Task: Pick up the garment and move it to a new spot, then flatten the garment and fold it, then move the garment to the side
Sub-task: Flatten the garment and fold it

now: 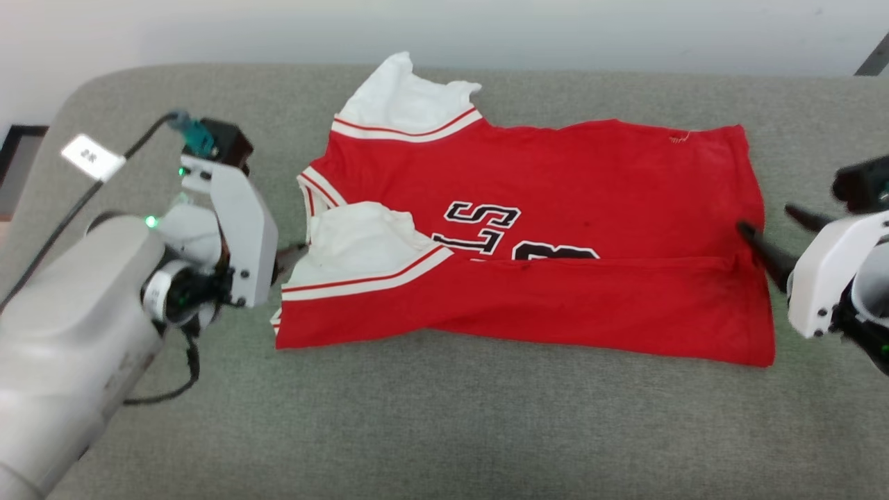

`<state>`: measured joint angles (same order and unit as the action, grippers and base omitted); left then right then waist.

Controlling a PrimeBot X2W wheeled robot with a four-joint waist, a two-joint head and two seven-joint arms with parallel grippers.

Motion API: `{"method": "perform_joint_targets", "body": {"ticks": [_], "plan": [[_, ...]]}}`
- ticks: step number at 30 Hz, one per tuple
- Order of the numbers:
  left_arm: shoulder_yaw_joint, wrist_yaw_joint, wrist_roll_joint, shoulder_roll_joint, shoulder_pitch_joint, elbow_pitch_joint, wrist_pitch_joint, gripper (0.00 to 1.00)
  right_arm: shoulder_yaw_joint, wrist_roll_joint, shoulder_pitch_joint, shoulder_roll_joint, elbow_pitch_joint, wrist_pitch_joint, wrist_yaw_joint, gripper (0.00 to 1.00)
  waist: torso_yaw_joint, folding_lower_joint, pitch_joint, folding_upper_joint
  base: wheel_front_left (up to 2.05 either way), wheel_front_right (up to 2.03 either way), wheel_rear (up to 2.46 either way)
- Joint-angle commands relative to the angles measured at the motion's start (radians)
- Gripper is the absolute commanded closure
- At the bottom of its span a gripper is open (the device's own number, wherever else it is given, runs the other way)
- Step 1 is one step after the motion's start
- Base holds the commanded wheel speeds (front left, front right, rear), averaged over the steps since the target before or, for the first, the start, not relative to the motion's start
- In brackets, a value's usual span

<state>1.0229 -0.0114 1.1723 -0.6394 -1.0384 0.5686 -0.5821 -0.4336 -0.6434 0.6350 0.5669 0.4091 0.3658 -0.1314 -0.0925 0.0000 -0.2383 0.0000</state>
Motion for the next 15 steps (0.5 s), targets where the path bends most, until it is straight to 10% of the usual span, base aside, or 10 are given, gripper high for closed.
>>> {"method": "perform_joint_targets", "body": {"ticks": [1, 15], "plan": [[0.000, 0.011, 0.008, -0.011, 0.025, -0.010, -0.007, 0.00, 0.027, 0.018, -0.010, -0.009, -0.010, -0.024, 0.001, 0.00, 0.014, 0.0000, 0.016, 0.0000, 0.00, 0.00, 0.00], [-0.007, 0.091, 0.058, -0.162, 0.230, -0.216, 0.029, 0.00, 0.415, 0.230, -0.266, -0.183, -0.295, -0.243, 0.001, 0.00, 0.081, 0.0000, 0.009, 0.0000, 0.00, 0.00, 0.00]]}}
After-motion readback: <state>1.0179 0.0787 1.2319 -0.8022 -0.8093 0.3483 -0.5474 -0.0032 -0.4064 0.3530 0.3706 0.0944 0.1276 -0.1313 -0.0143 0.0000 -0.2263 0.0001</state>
